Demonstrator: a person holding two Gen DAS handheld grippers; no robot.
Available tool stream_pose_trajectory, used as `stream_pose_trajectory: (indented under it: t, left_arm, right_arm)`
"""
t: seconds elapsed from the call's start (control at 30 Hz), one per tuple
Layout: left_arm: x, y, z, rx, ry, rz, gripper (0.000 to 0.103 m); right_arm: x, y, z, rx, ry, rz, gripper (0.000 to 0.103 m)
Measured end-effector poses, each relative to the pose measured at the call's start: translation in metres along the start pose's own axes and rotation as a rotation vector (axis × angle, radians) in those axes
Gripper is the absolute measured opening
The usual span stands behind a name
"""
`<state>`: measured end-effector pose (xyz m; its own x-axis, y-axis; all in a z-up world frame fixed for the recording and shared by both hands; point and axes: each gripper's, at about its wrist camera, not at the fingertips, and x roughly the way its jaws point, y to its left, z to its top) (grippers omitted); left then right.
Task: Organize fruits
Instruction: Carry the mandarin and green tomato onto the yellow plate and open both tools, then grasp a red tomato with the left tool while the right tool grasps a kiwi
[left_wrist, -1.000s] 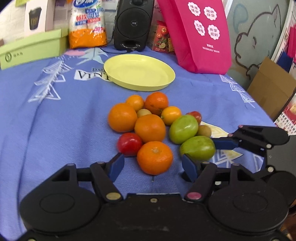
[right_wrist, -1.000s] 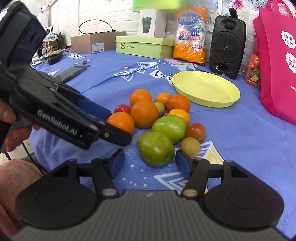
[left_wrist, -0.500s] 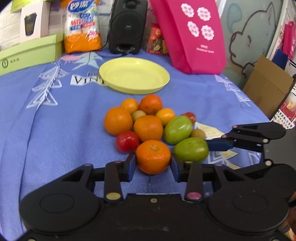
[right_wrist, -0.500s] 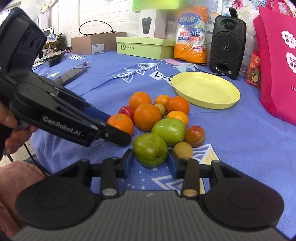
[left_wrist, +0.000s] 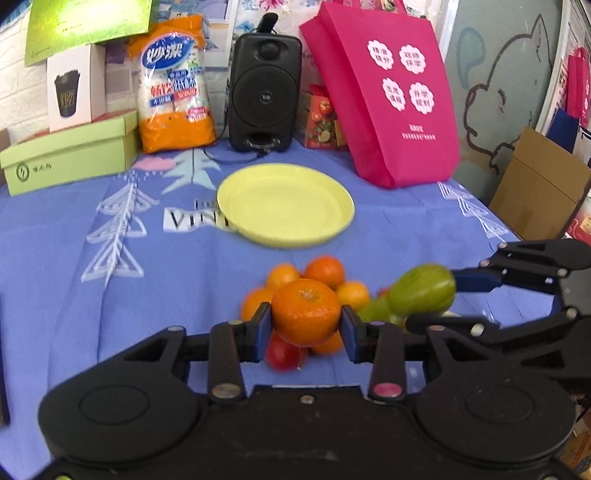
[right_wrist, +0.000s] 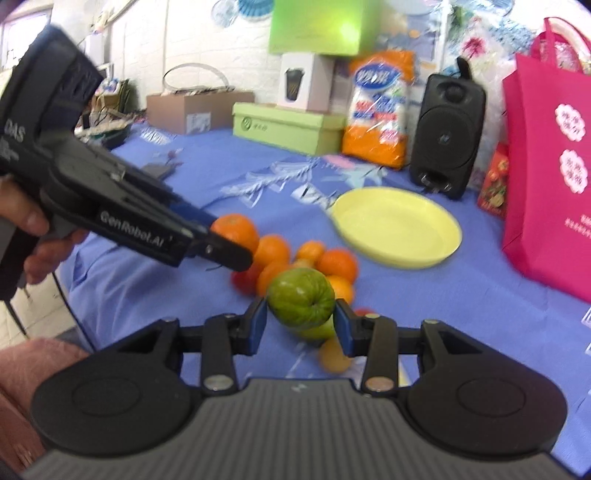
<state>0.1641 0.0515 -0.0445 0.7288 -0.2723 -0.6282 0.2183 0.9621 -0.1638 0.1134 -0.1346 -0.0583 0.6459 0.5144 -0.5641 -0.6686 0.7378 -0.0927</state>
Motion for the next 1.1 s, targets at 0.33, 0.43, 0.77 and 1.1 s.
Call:
stream_pose_trajectory:
  t: [0.33, 0.43, 0.77, 1.1]
  left_arm:
    - [0.089, 0.018, 0.082, 0.035, 0.02, 0.017, 0.038]
    - [0.125, 0.026, 0.092, 0.04, 0.072, 0.036, 0.039]
    - [0.153, 0.032, 0.09, 0.041, 0.058, 0.206, 0.103]
    - [0.079, 0.025, 0.073, 0.042, -0.015, 0.258, 0.103]
  right_arm:
    - [0.059, -0.077, 0.056, 0.102, -0.007, -0.082, 0.039]
    - [0.087, -0.094, 0.061, 0.134, 0.028, -0.088, 0.039]
    - [0.127, -0.111, 0.052, 0.203, 0.072, -0.126, 0.049]
    - [0.078, -0.097, 0.05, 0.188, 0.022, -0.161, 0.056]
